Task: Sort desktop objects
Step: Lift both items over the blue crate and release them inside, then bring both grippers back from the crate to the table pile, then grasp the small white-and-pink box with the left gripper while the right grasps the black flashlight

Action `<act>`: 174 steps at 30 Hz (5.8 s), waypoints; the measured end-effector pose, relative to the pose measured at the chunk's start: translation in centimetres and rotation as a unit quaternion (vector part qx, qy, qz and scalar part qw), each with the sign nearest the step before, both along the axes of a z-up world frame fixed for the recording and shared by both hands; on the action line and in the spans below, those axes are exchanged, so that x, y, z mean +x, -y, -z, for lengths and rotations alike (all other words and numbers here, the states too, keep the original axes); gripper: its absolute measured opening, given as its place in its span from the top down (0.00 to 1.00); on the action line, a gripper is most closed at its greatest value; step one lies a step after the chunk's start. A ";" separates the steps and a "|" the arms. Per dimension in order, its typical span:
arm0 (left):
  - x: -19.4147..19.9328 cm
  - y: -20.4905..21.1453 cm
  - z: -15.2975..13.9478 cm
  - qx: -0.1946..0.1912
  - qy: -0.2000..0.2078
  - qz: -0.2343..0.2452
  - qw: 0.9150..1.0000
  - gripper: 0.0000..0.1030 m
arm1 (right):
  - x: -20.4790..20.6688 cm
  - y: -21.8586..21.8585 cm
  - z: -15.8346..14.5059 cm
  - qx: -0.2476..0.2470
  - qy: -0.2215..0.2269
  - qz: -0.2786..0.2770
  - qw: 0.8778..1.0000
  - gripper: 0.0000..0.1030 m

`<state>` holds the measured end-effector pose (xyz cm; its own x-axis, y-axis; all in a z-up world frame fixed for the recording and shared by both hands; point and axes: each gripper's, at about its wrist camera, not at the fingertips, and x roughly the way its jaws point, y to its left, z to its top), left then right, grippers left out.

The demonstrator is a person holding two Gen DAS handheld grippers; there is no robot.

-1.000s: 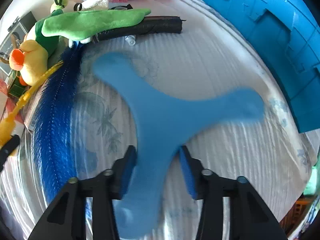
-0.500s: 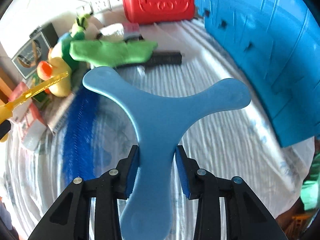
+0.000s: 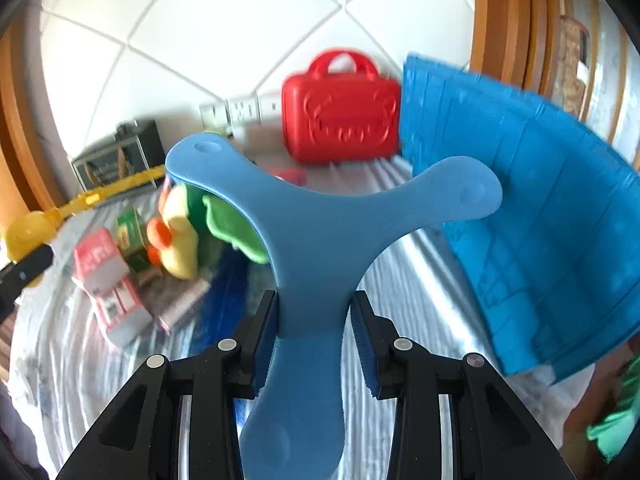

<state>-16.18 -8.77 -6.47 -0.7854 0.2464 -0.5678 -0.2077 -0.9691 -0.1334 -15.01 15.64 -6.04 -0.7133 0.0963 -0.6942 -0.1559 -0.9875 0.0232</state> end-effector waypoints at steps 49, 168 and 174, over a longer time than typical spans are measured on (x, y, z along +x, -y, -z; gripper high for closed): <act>3.6 -56.3 -10.5 -0.080 -0.052 0.070 0.993 0.68 | 2.1 -46.4 -10.9 0.113 -0.064 0.023 0.991 0.65; -16.0 -7.5 21.4 -0.054 0.280 -0.062 0.956 0.71 | -18.7 -5.4 18.1 -0.006 0.211 -0.221 0.952 0.71; -14.1 -7.1 21.0 -0.044 0.291 -0.060 0.954 0.73 | -15.5 -3.7 18.5 -0.034 0.237 -0.250 0.938 0.72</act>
